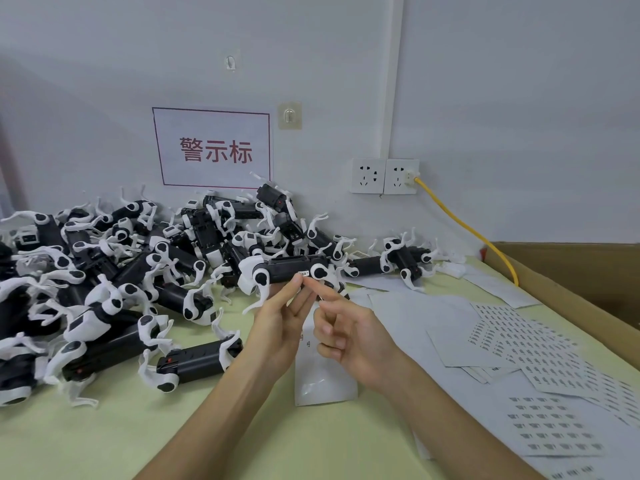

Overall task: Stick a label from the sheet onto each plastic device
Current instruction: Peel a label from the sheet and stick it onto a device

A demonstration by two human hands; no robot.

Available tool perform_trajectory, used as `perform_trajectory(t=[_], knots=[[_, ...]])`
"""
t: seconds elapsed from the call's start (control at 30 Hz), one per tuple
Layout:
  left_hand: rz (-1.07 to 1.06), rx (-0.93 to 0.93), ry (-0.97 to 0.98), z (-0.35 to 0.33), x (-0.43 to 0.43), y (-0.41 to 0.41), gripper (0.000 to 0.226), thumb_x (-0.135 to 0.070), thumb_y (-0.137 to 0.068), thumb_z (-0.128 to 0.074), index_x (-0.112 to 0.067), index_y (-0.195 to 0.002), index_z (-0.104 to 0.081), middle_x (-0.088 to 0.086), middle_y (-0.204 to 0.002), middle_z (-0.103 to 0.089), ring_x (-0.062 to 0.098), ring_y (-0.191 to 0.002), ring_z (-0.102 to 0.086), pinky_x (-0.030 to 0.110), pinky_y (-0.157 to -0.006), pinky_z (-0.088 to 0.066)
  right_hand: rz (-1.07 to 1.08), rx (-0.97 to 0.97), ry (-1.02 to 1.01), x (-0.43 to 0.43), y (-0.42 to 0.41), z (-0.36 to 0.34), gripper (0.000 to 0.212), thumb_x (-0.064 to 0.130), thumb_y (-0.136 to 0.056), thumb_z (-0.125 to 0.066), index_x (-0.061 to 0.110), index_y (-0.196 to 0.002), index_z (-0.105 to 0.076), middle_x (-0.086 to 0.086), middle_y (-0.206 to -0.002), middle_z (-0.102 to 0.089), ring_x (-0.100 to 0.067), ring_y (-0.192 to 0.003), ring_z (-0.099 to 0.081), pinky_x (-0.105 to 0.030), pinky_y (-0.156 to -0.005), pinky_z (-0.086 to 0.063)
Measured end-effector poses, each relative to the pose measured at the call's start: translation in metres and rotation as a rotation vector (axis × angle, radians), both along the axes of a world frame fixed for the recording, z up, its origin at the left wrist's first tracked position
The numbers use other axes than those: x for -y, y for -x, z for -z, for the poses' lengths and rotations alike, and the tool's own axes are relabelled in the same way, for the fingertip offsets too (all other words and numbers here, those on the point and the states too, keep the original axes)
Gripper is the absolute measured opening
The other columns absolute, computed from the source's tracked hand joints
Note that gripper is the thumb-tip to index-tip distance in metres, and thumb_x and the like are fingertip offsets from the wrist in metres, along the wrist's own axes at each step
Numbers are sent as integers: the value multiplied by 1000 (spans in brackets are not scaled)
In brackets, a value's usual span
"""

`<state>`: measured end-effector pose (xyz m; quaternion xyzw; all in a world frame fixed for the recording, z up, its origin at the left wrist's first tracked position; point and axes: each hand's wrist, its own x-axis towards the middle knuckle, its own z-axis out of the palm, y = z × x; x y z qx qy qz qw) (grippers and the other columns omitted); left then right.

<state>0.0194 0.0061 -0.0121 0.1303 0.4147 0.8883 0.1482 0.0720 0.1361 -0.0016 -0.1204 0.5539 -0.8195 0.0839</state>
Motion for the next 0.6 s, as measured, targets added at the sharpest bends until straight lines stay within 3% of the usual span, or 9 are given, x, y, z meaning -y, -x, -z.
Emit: perform_trajectory(t=[0.13, 0.27, 0.5, 0.6], knots=[[-20, 15, -20, 1, 1, 1, 18, -31, -77, -78, -22, -93, -78, 11, -124, -72, 18, -123, -65, 40, -122, -29, -8, -14, -6, 0, 0, 0, 43, 21, -91, -53, 32, -132, -64, 2, -63, -41, -14, -56, -18, -25, -51, -20], [-45, 12, -12, -1, 0, 0, 4, -29, -78, -77, -28, -78, -81, 4, -112, -76, 16, -121, -67, 39, -122, -31, -5, -7, -6, 1, -1, 1, 42, 19, -93, -52, 32, -130, -66, 1, -63, -41, -14, -55, -20, -25, -51, -22], [-127, 38, -11, -1, 0, 1, 7, -27, -73, -78, -29, -66, -79, -6, -90, -77, 11, -105, -72, 38, -120, -34, -4, 25, 8, 2, -1, 1, 42, 18, -94, -50, 31, -130, -66, 0, -63, -41, -12, -52, -21, -25, -50, -21], [-174, 51, -25, -1, -1, 1, 7, -26, -69, -80, -26, -63, -79, -5, -87, -77, 16, -111, -72, 34, -114, -42, -9, 30, 8, 2, -1, 1, 42, 18, -94, -50, 31, -131, -65, 0, -63, -41, -11, -51, -22, -24, -50, -21]])
